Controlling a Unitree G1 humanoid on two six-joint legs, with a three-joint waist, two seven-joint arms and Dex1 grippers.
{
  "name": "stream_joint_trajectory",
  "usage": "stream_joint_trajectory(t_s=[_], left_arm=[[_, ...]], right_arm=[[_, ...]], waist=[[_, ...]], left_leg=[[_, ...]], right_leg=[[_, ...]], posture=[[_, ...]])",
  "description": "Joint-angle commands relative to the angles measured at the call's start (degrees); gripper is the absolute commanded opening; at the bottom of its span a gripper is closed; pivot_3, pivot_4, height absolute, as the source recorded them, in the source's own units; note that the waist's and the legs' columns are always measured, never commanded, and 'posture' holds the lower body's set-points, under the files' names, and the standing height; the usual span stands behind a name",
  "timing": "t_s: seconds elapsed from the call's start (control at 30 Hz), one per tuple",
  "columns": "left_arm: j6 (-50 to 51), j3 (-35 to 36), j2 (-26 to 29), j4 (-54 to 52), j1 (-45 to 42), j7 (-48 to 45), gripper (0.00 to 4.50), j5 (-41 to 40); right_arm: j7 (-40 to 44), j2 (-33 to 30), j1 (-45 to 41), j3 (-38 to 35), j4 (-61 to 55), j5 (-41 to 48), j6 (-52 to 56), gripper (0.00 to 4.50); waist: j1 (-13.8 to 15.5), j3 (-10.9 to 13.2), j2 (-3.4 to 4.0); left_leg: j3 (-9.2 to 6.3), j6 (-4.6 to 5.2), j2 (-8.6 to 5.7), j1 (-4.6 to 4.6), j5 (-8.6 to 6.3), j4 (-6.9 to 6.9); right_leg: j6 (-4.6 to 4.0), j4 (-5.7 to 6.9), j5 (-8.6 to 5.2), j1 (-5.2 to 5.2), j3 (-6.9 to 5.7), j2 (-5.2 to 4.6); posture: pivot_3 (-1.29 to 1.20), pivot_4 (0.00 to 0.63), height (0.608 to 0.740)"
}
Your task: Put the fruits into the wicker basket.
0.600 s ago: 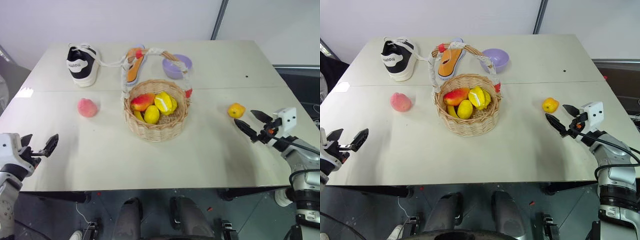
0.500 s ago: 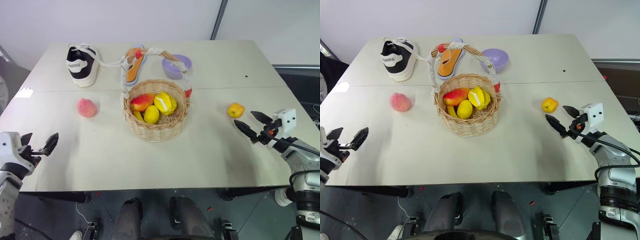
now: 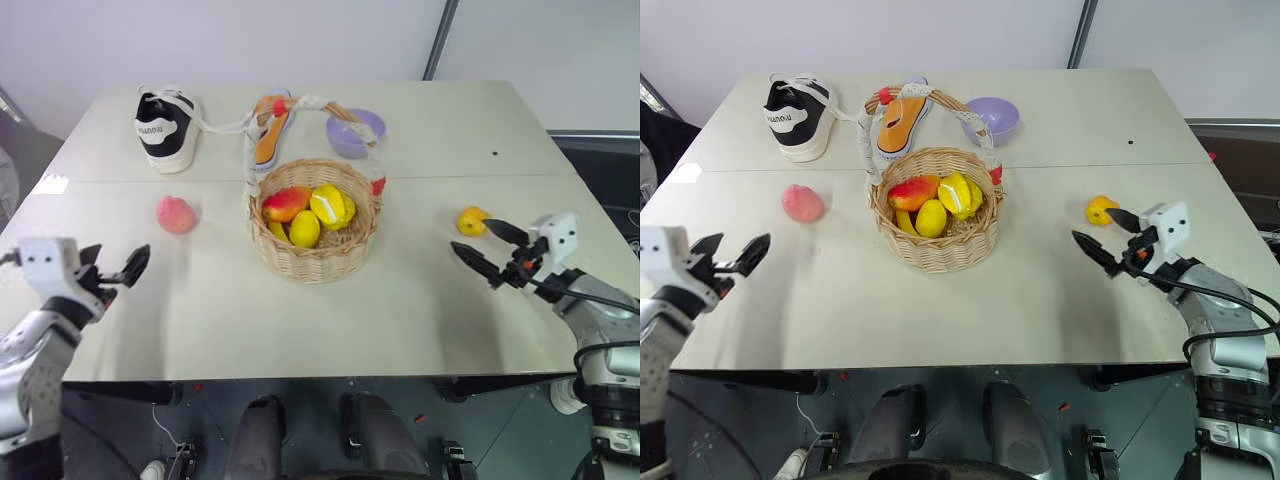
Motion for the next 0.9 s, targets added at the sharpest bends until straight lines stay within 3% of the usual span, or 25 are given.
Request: stream_joint_trajectory(t_s=[0.03,0.27,0.43,0.7,0.9], left_arm=[[4.75,-2.69,-0.19,-2.07,-7.26,4.70,4.50,-0.60],[5.51,-12.14,3.78,7.43,-20.62,4.44,4.50,7.09],[6.81,-16.58,5.90,17.62,-27.32,4.30,4.50,12.43],[12.40,-18.75,5.99,23.24,-31.68,3.06,4.50,14.54],[10.62,-20.60,4.32,29.09,-34.76,2.92,4.50,17.37]], right_arm=[[2.07,-2.85,0.69,-0.06,-9.56,3.89,4.60,4.26],[4.89,-8.85,2.04,1.26,-24.72,12.52,17.15,4.26],[1.08,-8.59,-3.17,4.92,-33.83,16.81,22.97,4.26],[-1.56,-7.82,-6.23,6.91,-36.96,18.68,24.93,4.26],[-1.48,-7.45,-7.11,7.80,-37.03,19.27,24.53,4.26]], waist=[[0.16,0.00,0.00],[-0.12,0.01,-0.02],[-0.32,0.01,-0.03],[0.30,0.06,-0.13],[-0.04,0.05,-0.14]], left_leg=[[-0.01,0.00,-0.02,-0.01,0.00,0.02],[-0.06,0.00,-0.03,0.00,0.00,0.00],[-0.06,0.00,-0.02,0.04,0.00,0.00],[-0.08,0.00,-0.03,-0.08,0.00,0.02],[-0.08,0.00,-0.04,-0.05,0.00,0.04]], right_leg=[[0.02,0.02,0.01,0.00,0.00,0.00],[0.17,0.03,0.10,0.01,-0.01,0.06],[0.21,0.06,0.07,0.01,-0.02,0.09],[0.21,0.00,0.10,-0.01,-0.08,0.01],[0.20,0.03,0.11,0.00,-0.09,0.00]], posture=[[0.00,0.150,0.740],[0.00,0.150,0.740],[0.00,0.150,0.740],[0.00,0.150,0.740],[0.00,0.150,0.740]])
